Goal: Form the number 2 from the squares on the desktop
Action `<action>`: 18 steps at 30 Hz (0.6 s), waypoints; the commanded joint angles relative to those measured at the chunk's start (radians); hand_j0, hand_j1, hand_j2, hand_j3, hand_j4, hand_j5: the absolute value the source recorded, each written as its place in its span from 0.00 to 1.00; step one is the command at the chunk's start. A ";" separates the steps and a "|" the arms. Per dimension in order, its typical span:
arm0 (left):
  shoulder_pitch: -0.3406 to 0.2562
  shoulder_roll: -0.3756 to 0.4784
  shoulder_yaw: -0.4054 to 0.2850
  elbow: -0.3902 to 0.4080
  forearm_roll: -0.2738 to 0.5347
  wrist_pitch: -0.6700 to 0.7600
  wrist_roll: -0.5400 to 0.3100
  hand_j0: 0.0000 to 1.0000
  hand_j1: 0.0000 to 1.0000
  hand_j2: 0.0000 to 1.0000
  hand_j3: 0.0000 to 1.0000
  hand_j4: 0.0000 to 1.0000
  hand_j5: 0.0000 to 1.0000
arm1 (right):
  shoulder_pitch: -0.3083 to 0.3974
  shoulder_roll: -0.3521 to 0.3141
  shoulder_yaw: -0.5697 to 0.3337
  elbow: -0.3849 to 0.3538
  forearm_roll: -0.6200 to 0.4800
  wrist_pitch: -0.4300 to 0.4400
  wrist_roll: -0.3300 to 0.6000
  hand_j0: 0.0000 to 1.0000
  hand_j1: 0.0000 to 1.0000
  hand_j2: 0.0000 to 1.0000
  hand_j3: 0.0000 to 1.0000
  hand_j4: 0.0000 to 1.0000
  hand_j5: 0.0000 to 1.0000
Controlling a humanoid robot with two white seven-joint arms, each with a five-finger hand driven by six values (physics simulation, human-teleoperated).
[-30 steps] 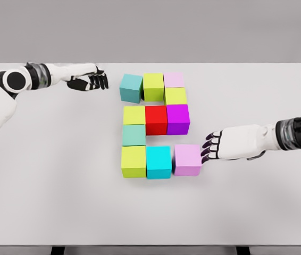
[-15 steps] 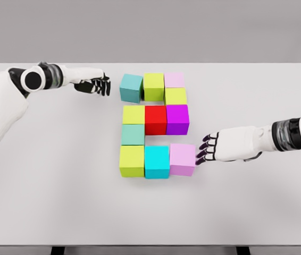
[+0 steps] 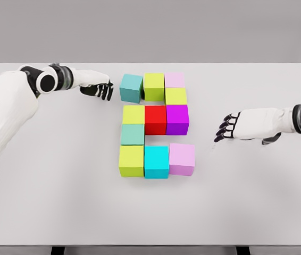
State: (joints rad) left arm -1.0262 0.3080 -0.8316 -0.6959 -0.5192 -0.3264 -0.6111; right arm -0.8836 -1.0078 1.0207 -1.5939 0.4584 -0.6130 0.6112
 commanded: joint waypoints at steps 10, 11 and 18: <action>-0.006 -0.015 -0.009 -0.008 -0.005 0.001 0.000 0.35 0.35 0.35 0.35 0.35 0.35 | -0.002 -0.002 -0.087 0.101 -0.104 0.002 0.000 1.00 1.00 1.00 1.00 1.00 1.00; -0.009 -0.017 -0.009 -0.008 -0.005 0.001 0.000 0.35 0.35 0.35 0.35 0.35 0.35 | -0.002 0.000 -0.088 0.101 -0.104 0.002 0.000 1.00 1.00 1.00 1.00 1.00 1.00; -0.011 -0.021 -0.012 -0.033 -0.002 -0.005 0.000 0.35 0.35 0.35 0.35 0.35 0.35 | -0.003 0.000 -0.088 0.101 -0.104 0.002 0.000 1.00 1.00 1.00 1.00 1.00 1.00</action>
State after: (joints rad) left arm -1.0370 0.2900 -0.8431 -0.7239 -0.5245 -0.3301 -0.6120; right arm -0.8866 -1.0070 0.9338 -1.4929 0.3587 -0.6131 0.6112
